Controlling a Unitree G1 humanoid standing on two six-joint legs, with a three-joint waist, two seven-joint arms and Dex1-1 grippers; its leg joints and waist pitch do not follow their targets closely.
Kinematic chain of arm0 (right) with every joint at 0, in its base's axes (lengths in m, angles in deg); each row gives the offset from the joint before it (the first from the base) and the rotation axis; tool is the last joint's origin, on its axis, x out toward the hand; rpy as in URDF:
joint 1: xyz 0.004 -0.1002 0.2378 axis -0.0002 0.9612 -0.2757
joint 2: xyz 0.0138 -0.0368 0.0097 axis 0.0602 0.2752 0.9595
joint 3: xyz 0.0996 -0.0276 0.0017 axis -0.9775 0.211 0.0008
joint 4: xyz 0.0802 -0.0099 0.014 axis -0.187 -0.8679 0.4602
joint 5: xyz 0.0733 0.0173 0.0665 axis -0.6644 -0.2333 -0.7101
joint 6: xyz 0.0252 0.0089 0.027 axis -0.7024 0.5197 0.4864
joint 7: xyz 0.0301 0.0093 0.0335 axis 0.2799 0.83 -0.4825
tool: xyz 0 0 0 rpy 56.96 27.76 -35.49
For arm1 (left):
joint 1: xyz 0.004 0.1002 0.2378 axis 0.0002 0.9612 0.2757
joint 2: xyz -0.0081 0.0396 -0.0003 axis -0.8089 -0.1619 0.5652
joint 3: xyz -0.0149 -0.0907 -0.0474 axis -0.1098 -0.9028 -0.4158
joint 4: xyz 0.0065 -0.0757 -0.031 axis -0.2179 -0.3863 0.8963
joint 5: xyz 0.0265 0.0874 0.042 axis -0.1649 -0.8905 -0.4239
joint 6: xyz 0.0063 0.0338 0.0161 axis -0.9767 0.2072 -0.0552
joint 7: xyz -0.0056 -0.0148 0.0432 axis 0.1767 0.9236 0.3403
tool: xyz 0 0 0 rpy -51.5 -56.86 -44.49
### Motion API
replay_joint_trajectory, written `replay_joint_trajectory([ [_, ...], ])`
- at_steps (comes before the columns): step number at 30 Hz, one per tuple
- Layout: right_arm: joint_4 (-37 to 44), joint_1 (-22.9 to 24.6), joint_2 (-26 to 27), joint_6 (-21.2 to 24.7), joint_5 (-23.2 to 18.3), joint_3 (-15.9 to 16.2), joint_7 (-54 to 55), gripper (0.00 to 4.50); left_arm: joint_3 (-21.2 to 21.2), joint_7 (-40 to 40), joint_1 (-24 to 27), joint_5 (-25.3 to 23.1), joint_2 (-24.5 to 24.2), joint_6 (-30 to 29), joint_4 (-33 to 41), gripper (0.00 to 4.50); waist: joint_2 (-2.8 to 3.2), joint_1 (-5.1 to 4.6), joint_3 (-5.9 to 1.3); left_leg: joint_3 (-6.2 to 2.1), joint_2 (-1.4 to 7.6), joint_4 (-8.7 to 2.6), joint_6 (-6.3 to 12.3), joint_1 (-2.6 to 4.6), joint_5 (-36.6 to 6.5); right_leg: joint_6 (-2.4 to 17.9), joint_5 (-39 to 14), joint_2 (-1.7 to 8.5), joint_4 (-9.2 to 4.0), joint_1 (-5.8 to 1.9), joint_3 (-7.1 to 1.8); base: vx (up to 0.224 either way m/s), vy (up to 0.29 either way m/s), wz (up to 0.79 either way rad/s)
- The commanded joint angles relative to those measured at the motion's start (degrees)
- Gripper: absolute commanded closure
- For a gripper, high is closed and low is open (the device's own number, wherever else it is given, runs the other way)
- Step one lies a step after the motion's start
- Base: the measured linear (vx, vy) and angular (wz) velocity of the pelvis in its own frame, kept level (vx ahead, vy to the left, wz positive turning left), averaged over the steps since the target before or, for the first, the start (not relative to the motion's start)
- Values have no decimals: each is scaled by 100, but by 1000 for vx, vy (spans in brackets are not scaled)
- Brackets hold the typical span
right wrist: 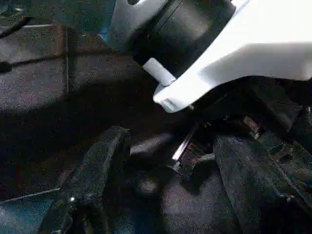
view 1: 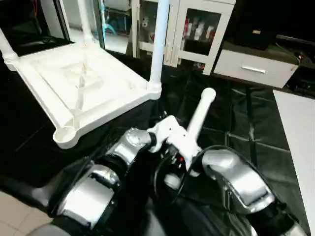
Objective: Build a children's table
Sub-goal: Pick table leg
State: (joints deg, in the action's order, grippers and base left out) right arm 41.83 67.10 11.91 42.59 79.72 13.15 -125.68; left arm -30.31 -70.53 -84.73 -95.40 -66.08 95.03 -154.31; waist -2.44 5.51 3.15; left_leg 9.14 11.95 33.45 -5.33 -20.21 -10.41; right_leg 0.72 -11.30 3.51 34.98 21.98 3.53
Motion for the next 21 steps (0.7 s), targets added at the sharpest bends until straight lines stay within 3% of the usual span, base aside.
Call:
replay_joint_trajectory([
  [1,-93,-101,53,-22,-15,9,108,158,80,-296,-8,84,179,180,250,358,-17,12,-353,-15,157,-409,44,42,-924,1168,-405,499,-372,-291,-310,0,0,0],
  [4,-99,-127,66,1,-21,-45,120,158,87,-245,10,29,153,262,253,358,-38,15,-343,-12,154,-413,41,43,-979,1111,-589,505,-393,-291,-314,0,0,0],
  [6,-73,-130,76,30,-41,-130,113,158,37,-205,-3,-4,124,273,232,358,-15,17,-338,-16,158,-419,22,48,-1019,1074,-712,505,-403,-279,-316,0,0,0],
  [8,9,-127,88,89,-145,-321,121,158,-26,-92,-45,-27,68,249,195,358,-29,18,-337,-19,161,-423,8,47,-1034,1056,-745,502,-400,-280,-316,0,0,0],
  [11,337,-90,48,217,-526,-858,43,158,-213,145,-112,52,-89,240,176,358,-10,31,-349,-22,168,-419,21,53,-997,1092,-586,501,-387,-286,-317,0,0,0],
  [13,538,-78,-96,285,-653,-1078,-42,158,-319,292,-122,112,-168,261,189,358,14,54,-359,-30,173,-415,23,54,-903,1108,-358,493,-357,-300,-314,0,0,0],
  [14,663,-67,-219,327,-710,-1184,-115,158,-402,369,-132,169,-216,236,186,358,-8,61,-358,-24,163,-411,27,49,-851,1091,-235,481,-345,-307,-316,0,0,0],
  [16,821,-62,-450,432,-787,-1383,-229,158,-552,465,-147,278,-308,194,184,358,39,73,-367,-19,148,-399,26,55,-787,1102,-111,477,-337,-306,-317,0,0,0],
  [17,844,-60,-491,449,-800,-1416,-250,158,-574,481,-148,292,-324,194,185,358,25,81,-370,-19,145,-395,25,56,-782,1111,-60,464,-333,-325,-311,0,0,0],
  [18,1000,-33,-840,575,-898,-1692,-404,158,-764,553,-150,425,-443,138,203,358,53,90,-367,-21,136,-395,19,52,-799,1123,-86,469,-331,-326,-312,0,0,0],
  [21,1046,-12,-1096,618,-927,-1854,-498,158,-869,610,-148,475,-538,141,208,358,36,112,-366,-11,131,-382,16,56,-845,1130,-150,458,-344,-332,-316,0,0,0],
])
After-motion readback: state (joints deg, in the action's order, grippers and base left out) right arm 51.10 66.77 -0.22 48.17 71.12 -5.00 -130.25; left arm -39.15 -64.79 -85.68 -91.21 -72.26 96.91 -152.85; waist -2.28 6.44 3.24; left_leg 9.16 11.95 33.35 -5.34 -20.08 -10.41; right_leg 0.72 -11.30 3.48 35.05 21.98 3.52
